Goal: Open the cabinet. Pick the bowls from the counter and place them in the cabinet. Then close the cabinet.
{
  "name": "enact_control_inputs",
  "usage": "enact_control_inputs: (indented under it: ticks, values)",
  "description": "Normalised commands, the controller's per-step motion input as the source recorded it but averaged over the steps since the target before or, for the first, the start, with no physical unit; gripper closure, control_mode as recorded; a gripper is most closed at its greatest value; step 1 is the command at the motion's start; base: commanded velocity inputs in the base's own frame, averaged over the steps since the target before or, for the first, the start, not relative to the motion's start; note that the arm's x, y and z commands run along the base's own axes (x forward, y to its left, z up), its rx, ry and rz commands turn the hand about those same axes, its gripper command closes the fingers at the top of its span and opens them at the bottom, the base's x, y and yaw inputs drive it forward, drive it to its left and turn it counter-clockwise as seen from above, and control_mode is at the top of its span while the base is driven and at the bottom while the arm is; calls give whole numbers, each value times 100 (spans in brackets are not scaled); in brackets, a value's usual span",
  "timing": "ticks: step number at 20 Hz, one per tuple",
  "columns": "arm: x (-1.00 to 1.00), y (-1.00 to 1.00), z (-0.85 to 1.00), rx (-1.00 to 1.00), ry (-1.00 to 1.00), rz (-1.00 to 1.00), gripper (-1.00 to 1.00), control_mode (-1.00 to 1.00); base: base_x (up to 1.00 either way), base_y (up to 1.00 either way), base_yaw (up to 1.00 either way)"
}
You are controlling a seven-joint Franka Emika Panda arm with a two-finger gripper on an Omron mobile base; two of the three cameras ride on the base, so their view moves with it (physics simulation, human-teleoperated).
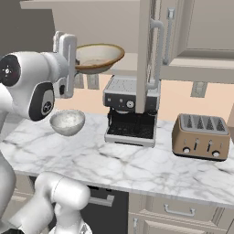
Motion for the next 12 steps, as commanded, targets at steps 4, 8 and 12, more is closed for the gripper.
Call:
enact_control_inputs:
  ticks: [4, 8, 12]
  values:
    - [40, 0, 18, 3, 9, 0, 100, -100, 0, 0, 0]
    - [42, 0, 0, 0, 1, 0, 100, -100, 0, 0, 0]
    - [38, 0, 0, 0, 0, 0, 100, -100, 0, 0, 0]
